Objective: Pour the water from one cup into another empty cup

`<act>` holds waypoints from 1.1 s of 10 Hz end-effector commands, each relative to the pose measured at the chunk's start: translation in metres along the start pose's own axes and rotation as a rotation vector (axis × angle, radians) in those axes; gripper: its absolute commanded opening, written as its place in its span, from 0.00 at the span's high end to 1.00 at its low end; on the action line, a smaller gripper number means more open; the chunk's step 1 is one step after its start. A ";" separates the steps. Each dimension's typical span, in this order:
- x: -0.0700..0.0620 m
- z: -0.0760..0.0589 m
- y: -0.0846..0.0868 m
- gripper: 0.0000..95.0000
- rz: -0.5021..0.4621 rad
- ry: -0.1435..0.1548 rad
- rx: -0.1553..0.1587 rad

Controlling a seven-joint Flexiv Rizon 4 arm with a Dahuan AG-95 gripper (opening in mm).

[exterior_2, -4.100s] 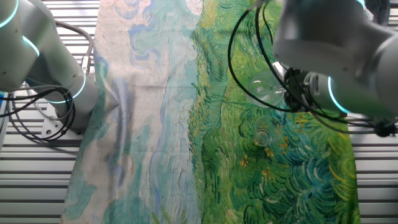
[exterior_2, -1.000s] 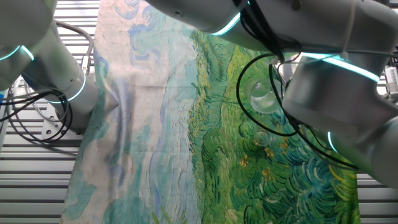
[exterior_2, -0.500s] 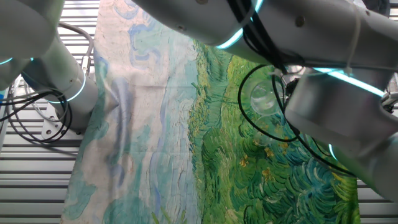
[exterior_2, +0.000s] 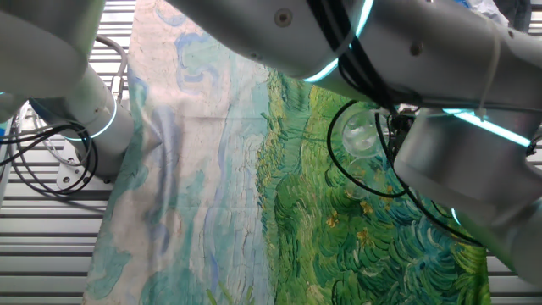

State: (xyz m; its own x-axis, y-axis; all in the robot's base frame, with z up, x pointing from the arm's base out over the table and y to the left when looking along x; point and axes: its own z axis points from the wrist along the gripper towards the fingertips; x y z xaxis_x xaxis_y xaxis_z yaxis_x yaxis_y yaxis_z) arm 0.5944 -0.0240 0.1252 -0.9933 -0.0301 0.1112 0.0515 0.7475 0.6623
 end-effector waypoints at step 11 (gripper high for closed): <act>0.000 -0.001 0.000 1.00 0.043 0.003 -0.085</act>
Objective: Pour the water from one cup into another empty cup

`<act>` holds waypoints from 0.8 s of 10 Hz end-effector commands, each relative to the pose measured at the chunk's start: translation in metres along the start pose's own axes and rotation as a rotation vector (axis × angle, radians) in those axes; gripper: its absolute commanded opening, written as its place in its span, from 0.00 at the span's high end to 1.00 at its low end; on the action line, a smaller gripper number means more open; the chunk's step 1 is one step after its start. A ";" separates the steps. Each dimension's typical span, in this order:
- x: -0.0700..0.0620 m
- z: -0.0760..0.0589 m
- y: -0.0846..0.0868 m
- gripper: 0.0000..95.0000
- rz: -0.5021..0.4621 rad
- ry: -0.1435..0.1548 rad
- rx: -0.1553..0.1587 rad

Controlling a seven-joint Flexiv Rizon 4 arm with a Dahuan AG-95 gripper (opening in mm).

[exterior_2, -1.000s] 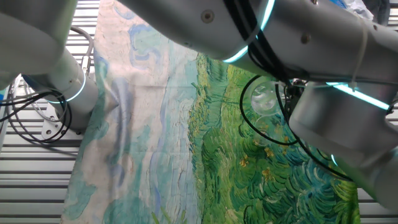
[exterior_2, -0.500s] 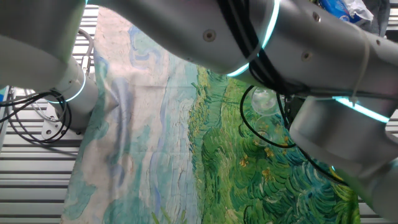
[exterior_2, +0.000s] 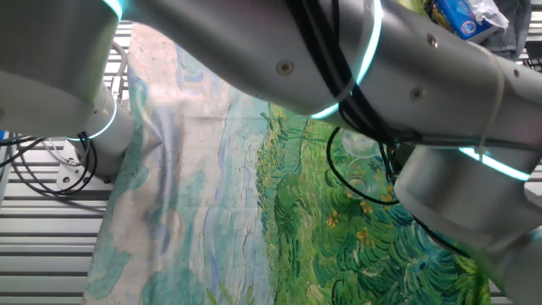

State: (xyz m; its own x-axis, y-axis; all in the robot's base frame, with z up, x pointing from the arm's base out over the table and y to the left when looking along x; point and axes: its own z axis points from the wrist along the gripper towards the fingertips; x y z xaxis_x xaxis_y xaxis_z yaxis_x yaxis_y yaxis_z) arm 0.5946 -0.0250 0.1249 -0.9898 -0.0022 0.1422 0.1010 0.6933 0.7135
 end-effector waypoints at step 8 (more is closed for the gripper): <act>0.001 -0.002 0.002 1.00 0.006 0.001 -0.035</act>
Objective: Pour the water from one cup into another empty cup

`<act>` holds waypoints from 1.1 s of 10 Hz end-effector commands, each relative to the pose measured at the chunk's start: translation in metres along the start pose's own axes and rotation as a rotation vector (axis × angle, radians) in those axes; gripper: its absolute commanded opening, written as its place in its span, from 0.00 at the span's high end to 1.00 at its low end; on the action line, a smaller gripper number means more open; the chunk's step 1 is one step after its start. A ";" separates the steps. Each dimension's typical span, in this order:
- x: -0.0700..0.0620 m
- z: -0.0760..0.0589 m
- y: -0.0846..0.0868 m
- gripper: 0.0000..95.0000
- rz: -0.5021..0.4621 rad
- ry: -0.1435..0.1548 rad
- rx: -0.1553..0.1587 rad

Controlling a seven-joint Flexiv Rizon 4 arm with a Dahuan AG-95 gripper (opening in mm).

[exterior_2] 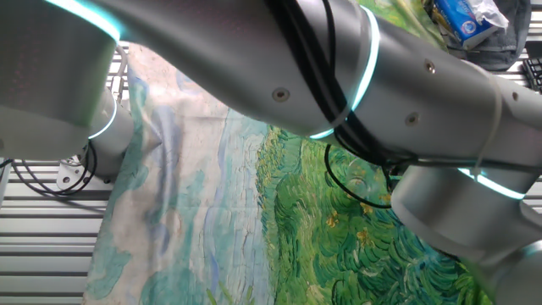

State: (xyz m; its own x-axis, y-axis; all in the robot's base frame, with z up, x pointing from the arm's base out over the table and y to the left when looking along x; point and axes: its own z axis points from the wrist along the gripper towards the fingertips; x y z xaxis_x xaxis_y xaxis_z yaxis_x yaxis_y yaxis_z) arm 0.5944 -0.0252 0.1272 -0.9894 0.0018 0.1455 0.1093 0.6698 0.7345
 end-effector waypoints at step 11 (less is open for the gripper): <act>0.000 -0.006 -0.002 1.00 0.015 0.009 -0.085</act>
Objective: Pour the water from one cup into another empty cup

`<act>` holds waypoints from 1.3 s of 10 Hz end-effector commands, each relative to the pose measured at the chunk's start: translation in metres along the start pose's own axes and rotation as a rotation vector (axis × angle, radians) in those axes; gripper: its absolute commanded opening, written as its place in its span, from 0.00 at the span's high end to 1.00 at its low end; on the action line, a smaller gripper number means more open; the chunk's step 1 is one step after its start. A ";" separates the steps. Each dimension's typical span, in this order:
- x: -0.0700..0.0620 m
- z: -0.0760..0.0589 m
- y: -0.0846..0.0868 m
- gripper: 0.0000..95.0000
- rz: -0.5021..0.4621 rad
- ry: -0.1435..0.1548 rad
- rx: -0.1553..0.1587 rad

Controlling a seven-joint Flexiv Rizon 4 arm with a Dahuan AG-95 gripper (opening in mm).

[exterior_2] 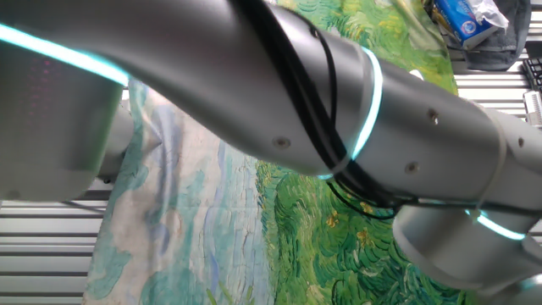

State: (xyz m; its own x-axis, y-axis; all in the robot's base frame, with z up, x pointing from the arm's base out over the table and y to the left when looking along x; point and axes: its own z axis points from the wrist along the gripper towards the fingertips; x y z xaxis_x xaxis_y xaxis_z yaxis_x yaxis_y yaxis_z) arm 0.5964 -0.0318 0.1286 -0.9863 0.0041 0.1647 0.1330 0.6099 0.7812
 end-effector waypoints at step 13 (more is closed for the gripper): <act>0.002 -0.001 0.000 1.00 0.022 0.003 -0.064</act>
State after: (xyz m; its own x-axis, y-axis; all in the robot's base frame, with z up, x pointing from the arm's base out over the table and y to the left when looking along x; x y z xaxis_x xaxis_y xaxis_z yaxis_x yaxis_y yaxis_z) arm 0.5956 -0.0324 0.1289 -0.9828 0.0145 0.1843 0.1609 0.5584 0.8139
